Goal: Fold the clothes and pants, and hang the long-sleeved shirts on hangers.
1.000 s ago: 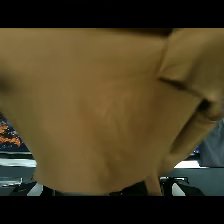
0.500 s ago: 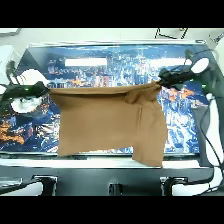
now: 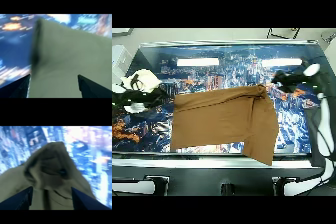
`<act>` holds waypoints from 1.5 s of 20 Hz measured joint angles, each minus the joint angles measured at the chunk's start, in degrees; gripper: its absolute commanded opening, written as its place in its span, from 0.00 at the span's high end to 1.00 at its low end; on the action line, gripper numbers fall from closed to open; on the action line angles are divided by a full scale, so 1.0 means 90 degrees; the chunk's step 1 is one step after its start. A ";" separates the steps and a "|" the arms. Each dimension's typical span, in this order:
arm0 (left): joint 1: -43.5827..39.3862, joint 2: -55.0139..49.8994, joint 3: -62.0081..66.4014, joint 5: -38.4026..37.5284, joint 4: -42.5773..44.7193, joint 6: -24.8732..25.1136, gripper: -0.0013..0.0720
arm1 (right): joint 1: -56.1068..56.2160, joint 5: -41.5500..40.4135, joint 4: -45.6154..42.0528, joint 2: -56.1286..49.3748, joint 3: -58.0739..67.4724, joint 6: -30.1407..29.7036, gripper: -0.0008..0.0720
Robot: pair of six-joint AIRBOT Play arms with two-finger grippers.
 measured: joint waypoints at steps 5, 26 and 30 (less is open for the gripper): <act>0.1282 0.0413 -0.0330 -0.2169 0.1214 -0.0027 0.28 | -0.1462 0.2407 -0.1054 0.0542 -0.0177 -0.0583 0.24; 0.0865 0.1763 -0.5071 -0.0580 -0.0687 0.1678 0.85 | -0.2149 0.3594 -0.1192 0.1064 -0.1418 -0.1205 0.24; 0.0573 0.1698 -0.5071 -0.0607 -0.0746 0.1700 0.95 | -0.2152 0.3512 -0.1190 0.1064 -0.1571 -0.1282 0.24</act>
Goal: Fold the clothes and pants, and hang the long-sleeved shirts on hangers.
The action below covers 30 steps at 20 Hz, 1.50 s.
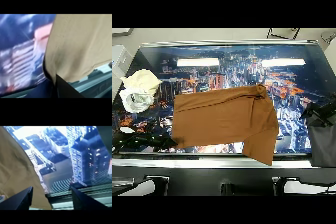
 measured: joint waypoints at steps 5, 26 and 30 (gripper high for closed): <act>0.0165 0.0058 0.0095 -0.0355 -0.0024 0.0163 0.95 | 0.0000 -0.0478 0.0525 -0.0024 -0.0967 -0.0418 0.24; 0.0289 0.0549 0.2356 -0.0913 -0.0148 0.0044 0.95 | 0.1081 -0.1319 0.2509 0.0141 -0.0692 -0.1615 0.94; 0.0308 0.1178 0.5489 -0.0588 -0.0631 -0.0046 0.95 | 0.1098 -0.1768 0.2569 0.1472 0.1571 -0.1780 0.93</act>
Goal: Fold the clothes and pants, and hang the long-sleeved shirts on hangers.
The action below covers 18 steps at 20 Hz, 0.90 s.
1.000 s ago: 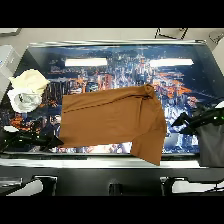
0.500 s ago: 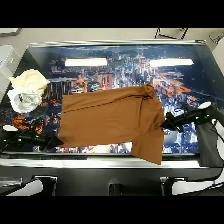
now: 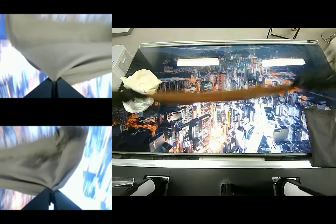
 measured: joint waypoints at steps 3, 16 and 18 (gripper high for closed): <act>0.0005 0.0510 0.2188 0.0648 -0.0165 -0.0019 0.95 | 0.0002 -0.0911 -0.0486 0.1192 0.1299 -0.0131 0.93; 0.0007 0.2004 0.4019 0.2263 -0.0102 -0.0585 0.95 | -0.0002 -0.2895 -0.1904 0.3723 0.2154 0.0486 0.93; 0.0007 0.1853 0.3942 0.1821 0.0022 -0.0763 0.95 | -0.0002 -0.2351 -0.2137 0.3563 0.2159 0.0690 0.93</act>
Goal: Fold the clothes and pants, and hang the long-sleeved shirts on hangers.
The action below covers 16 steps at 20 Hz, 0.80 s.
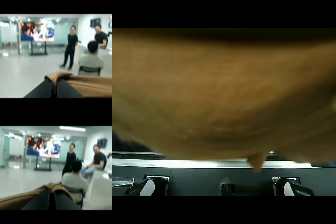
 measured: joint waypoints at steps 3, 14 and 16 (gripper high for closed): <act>-0.0202 -0.0503 -0.0702 -0.1066 0.0182 -0.0189 0.95 | 0.0005 0.1603 -0.0027 -0.0877 0.0000 0.0194 0.94; -0.1695 -0.4398 -0.4393 -0.0583 0.1037 -0.0364 0.95 | 0.1192 0.2778 0.0257 -0.6084 -0.1775 0.1251 0.93; -0.1717 -0.5144 -0.3908 -0.0393 0.0974 -0.0277 0.95 | 0.1304 0.1705 0.0342 -0.6555 -0.1836 0.1518 0.93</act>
